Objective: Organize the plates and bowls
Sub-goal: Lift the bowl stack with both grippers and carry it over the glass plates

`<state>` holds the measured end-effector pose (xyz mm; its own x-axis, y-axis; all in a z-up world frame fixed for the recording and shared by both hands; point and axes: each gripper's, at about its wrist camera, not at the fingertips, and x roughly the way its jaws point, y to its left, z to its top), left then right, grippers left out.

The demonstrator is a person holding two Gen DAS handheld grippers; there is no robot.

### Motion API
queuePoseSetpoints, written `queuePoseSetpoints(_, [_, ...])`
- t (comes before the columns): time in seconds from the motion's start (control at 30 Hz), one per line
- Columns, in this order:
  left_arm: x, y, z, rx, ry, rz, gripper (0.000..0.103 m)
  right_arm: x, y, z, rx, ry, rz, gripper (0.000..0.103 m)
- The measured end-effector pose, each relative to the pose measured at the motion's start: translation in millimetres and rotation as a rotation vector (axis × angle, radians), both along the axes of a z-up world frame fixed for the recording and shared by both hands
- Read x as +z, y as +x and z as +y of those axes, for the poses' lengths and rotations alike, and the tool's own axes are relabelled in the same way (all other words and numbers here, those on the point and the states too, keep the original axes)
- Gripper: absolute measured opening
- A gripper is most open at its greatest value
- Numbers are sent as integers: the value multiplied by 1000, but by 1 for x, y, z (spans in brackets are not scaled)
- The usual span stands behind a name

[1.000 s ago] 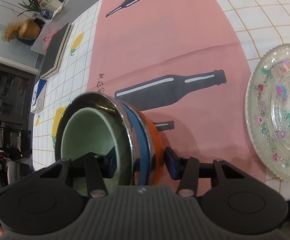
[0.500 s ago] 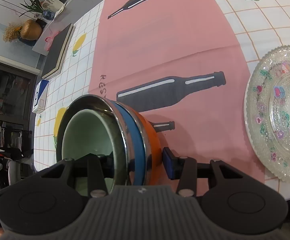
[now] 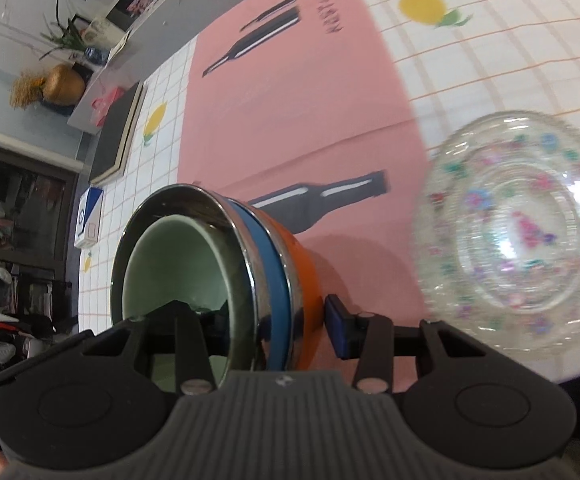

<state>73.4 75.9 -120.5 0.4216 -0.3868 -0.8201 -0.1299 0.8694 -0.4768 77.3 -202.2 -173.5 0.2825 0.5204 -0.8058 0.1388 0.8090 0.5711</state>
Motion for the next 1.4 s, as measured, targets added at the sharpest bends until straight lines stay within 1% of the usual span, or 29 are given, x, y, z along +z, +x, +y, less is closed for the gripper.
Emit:
queuePoseSetpoints(0.33, [10,16,-75,-114,-25,-25,45,15,-7,-81,-99,-13,-29,43])
queuePoseSetpoints(0.53, [8,22,-117,-169,-29,-26,45,19,-5,-122,-137,-47,-49,43])
queuePoseSetpoints(0.67, [3,25,-136,-194,-28,-17,45,16,-5,-142,-153,-54,-48,43])
queuePoseSetpoints(0.87, [-6,28,-151,-206,-7,10,45,4,-5,-158,-160,-39,-18,42])
queuePoseSetpoints(1.0, [-8,28,-156,-211,11,26,45,-1,-3,-161,-158,-29,-2,42])
queuePoseSetpoints(1.4, [-7,28,-158,-211,34,28,45,-11,0,-163,-170,9,30,44])
